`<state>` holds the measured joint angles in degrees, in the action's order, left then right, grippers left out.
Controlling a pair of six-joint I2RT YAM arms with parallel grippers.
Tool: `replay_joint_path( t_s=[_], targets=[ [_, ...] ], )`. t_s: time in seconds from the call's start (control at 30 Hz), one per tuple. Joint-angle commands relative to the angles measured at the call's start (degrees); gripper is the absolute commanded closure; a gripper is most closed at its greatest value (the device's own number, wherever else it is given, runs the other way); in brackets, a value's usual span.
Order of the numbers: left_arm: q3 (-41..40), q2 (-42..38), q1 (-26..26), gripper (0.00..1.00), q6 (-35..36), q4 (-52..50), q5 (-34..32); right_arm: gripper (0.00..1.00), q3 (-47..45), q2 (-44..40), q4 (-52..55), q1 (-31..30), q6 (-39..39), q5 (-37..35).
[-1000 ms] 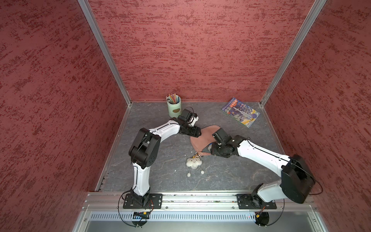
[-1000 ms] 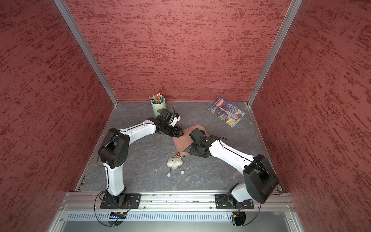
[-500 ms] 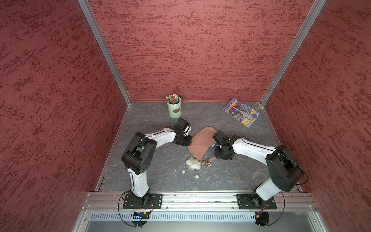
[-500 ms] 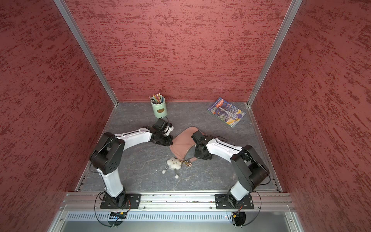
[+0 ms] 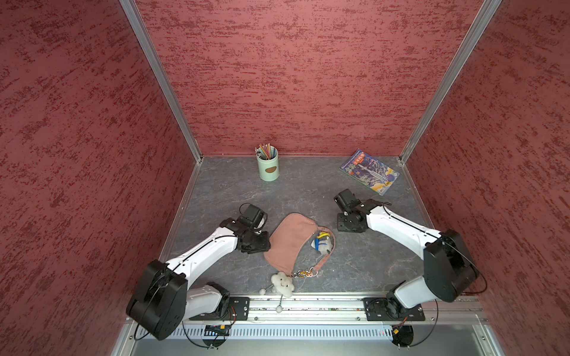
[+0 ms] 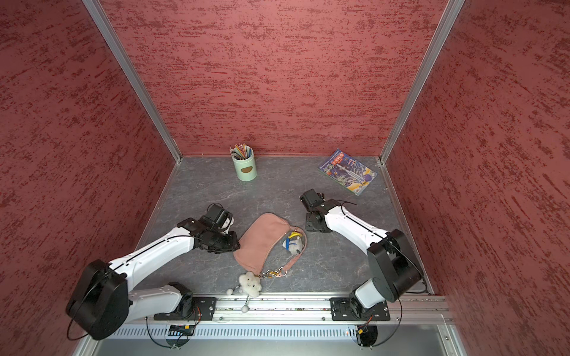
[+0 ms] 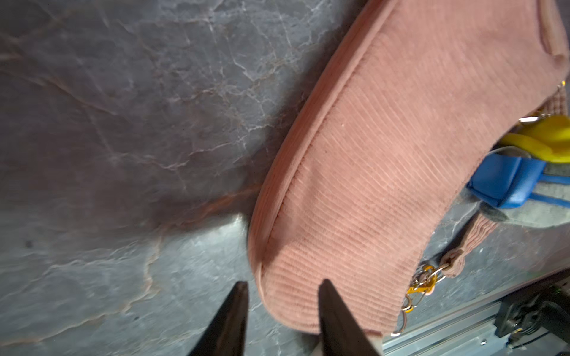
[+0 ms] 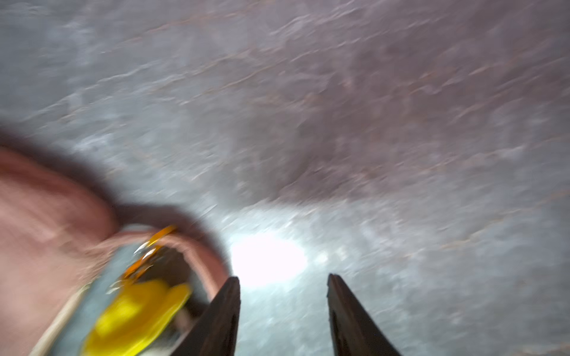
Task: Remove the decoration from the bag
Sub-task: Move the bag to the center of the board.
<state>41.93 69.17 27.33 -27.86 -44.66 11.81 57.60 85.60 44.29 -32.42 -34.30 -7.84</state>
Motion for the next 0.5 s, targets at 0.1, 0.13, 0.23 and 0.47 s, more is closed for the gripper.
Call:
replay_joint_path(
  t_s=[0.1,0.13,0.23,0.47],
  targets=[
    [16.35,4.16,2.42,0.4,6.09,0.92,1.49,0.39,1.84,0.51,2.52,-8.78,-9.51,7.85],
    [18.47,6.03,3.53,0.39,8.87,3.48,2.68,0.39,1.7,1.21,2.27,-9.02,-9.68,7.88],
    [20.23,12.12,5.41,0.33,17.81,13.11,7.05,0.39,0.67,4.17,0.21,-9.12,-8.66,8.36],
    [28.08,29.11,5.47,0.25,29.84,23.04,19.54,0.75,-0.83,8.04,-3.6,-6.84,-0.69,6.89]
  ],
)
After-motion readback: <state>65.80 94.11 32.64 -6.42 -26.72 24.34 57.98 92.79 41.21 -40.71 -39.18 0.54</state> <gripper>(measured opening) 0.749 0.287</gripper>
